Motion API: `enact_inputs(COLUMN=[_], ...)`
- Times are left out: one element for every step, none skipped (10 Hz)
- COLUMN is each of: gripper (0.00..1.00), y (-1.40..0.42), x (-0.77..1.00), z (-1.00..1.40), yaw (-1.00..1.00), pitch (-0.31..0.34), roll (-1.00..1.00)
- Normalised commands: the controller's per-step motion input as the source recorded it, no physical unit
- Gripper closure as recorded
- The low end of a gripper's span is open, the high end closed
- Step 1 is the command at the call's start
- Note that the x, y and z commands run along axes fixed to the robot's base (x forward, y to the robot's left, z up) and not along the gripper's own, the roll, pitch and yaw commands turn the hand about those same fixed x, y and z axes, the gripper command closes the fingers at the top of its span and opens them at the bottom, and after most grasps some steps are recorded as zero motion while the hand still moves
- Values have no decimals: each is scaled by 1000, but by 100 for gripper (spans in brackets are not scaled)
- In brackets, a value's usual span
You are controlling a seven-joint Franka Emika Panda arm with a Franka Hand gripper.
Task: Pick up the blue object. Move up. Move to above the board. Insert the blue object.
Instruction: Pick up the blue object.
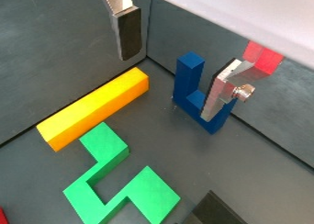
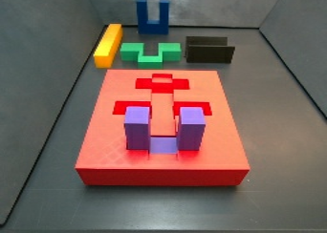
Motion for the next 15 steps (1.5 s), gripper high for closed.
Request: enact_inputs(gripper=[0, 0, 0, 0, 0, 0, 0, 0, 0, 0, 0, 0, 0, 0, 0], y=[97, 791, 666, 611, 586, 594, 594, 571, 583, 543, 486, 411, 331, 306, 317], x=[271, 377, 631, 714, 746, 757, 777, 811, 763, 680, 497, 360, 274, 229, 174], z=[-189, -49, 0, 0, 0, 0, 0, 0, -26, -60, -120, -223, -271, -320, -277], yaw=[-14, -23, -134, -177, -183, -129, -109, -140, -191, -303, -409, -489, -511, -526, -457], pitch=[0, 0, 0, 0, 0, 3, 0, 0, 0, -36, -83, -99, -90, -80, -74], roll=[41, -120, -70, -73, -89, -110, -134, -103, -107, -154, -190, -190, -233, -246, -301])
